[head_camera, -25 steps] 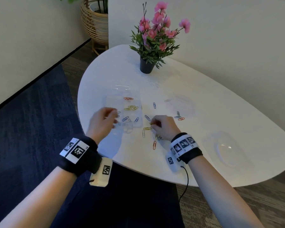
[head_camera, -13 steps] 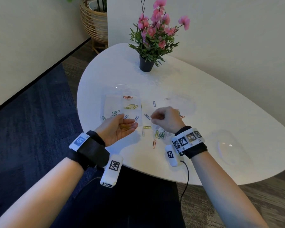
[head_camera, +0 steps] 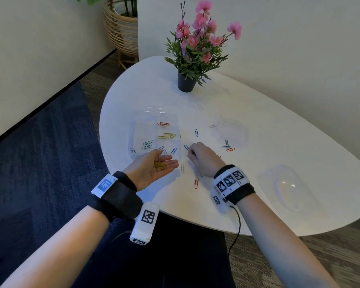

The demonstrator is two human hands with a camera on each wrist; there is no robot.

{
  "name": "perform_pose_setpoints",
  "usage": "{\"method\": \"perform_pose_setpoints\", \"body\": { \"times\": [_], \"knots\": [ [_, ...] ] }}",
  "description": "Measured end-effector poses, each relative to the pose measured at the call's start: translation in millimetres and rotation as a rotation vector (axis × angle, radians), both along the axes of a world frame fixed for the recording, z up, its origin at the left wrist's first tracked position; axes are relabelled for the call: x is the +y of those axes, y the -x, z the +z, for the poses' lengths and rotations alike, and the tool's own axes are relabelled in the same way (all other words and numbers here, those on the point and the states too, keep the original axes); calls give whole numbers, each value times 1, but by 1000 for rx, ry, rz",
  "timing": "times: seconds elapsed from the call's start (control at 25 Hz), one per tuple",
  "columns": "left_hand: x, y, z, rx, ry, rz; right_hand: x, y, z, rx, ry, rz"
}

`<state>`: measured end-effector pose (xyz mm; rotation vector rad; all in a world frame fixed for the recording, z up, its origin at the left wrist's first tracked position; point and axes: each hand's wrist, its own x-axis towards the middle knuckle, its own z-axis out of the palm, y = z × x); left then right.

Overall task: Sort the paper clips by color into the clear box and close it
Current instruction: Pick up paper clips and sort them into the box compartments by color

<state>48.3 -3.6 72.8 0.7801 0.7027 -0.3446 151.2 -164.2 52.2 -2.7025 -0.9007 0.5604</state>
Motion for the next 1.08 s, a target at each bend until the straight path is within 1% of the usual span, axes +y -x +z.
{"method": "perform_pose_setpoints", "body": {
  "times": [0.08, 0.12, 0.16, 0.2, 0.28, 0.32, 0.4, 0.44, 0.52, 0.6, 0.64, 0.8, 0.96, 1.0, 1.04, 1.08],
  "knots": [
    [-5, -2, 0, 2, 6, -22, -1, 13, 20, 75, -359, -65],
    [-8, -3, 0, 0, 20, -28, -1, 17, 31, 115, -464, -56],
    [-10, -4, 0, -4, 38, -29, -1, 19, 41, 148, -510, -42],
    [-11, -5, 0, -7, 56, -26, -3, 17, 46, 161, -512, -48],
    [-10, -5, 0, -11, 81, -6, -15, 3, 47, 111, -428, -135],
    [-8, -4, -1, -13, 84, 4, -22, -4, 43, 79, -321, -167],
    [-4, -3, -2, -11, 89, 15, -33, -9, 26, 82, -74, -143],
    [-2, -2, -3, -7, 91, 15, -35, -6, 16, 104, 1, -109],
    [-1, -1, -4, -3, 89, 15, -34, 0, 3, 105, 35, -67],
    [-1, 0, -4, -5, 81, 17, -31, 1, 0, 53, 24, -51],
    [-1, 0, -4, -6, 81, 14, -29, 1, 0, 33, 55, -35],
    [-3, 0, -3, -10, 82, 9, -27, 1, -1, -75, 326, 88],
    [-6, 0, -4, 2, 83, 5, -26, 10, -7, -108, 394, 126],
    [-7, 1, -5, 6, 79, 3, -27, 11, -7, -105, 370, 114],
    [-8, 1, -6, 12, 74, 4, -28, 10, -7, -87, 306, 85],
    [-8, 1, -7, 17, 67, 3, -30, 9, -6, -60, 196, 33]
  ]
}}
